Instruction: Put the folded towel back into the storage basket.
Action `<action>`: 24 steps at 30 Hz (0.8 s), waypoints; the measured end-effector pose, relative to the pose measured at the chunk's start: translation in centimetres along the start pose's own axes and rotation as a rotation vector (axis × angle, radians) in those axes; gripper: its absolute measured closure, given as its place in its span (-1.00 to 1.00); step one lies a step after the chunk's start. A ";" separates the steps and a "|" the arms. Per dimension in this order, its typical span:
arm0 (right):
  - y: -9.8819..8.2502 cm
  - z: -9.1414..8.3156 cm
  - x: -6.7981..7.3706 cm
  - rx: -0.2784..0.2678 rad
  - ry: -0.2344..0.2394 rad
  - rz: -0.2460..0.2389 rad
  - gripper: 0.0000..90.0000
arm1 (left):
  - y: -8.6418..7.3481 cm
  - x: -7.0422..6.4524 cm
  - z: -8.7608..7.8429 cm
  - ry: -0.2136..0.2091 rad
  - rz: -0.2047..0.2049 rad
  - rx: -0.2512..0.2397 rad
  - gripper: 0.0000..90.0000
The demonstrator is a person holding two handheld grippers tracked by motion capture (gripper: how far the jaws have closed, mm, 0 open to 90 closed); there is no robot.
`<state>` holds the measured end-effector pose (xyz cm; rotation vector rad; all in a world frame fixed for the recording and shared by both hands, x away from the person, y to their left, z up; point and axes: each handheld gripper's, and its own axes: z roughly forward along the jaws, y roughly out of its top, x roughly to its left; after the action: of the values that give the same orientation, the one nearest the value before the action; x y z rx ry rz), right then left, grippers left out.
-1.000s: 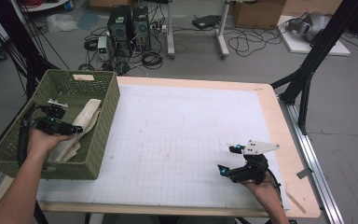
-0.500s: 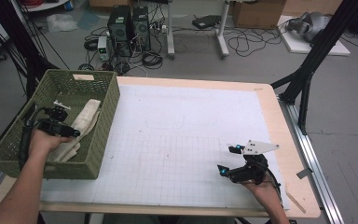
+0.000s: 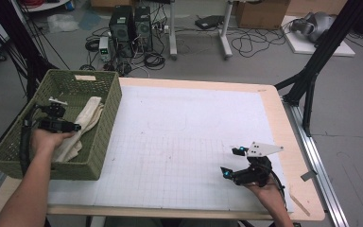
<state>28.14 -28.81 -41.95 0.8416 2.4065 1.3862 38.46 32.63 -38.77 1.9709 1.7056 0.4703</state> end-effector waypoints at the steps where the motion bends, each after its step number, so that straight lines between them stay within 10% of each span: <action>1: 0.0 0.0 0.0 0.000 0.000 0.000 -0.72 | 0.0 0.0 -0.2 0.002 0.021 0.000 0.53; 15: 0.0 -0.1 0.2 -0.003 0.002 -0.004 -0.72 | -0.1 -1.2 -2.9 -0.050 0.268 -0.047 0.32; 24: 0.1 -0.1 0.2 -0.007 0.000 -0.010 -0.72 | -0.9 -0.4 -4.4 -0.059 0.350 -0.034 0.30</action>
<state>28.01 -28.72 -41.80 0.8265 2.4012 1.3898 35.23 32.92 -35.60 2.2428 1.3093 0.5508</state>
